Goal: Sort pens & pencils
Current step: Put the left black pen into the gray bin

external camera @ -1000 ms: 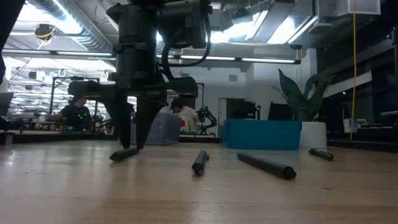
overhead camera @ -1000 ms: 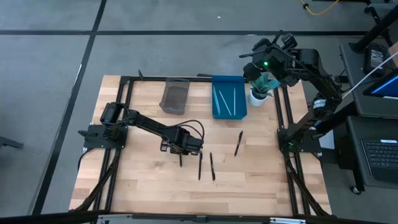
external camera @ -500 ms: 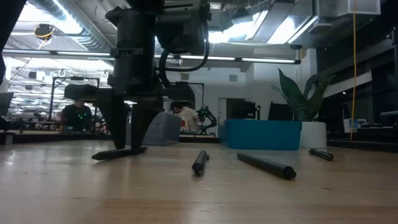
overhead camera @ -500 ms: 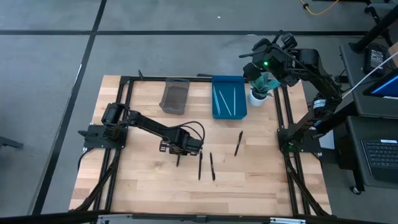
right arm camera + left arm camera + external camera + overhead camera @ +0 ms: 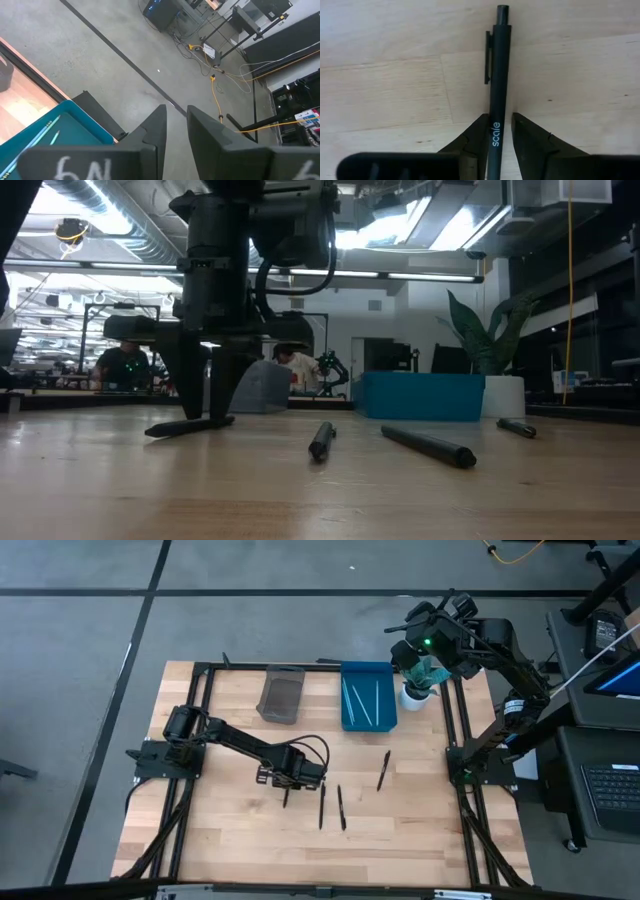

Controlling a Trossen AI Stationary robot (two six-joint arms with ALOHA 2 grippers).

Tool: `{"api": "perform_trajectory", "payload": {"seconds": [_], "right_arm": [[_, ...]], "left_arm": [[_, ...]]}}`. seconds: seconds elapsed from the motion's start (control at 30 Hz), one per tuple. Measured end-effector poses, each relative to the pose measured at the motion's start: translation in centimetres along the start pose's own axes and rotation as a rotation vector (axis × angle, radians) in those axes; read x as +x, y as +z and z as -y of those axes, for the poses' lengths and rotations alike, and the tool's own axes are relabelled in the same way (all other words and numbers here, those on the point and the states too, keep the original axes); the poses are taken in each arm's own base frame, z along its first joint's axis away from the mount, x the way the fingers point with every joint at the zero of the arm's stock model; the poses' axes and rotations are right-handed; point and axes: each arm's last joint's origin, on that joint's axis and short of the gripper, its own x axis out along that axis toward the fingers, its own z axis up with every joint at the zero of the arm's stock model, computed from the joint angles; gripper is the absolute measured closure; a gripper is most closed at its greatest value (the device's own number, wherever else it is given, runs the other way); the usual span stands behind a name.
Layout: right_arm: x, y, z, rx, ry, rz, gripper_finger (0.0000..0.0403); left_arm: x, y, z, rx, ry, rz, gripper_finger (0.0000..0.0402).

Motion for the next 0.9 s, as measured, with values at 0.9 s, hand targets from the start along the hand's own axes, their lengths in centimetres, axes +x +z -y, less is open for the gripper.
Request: {"api": "perform_trajectory", "payload": {"seconds": [0.9], "right_arm": [[0.0, 0.2, -0.02, 0.017, 0.001, 0.013, 0.0325]], "left_arm": [[-0.13, 0.0, 0.03, 0.028, -0.006, 0.003, 0.0375]]}}
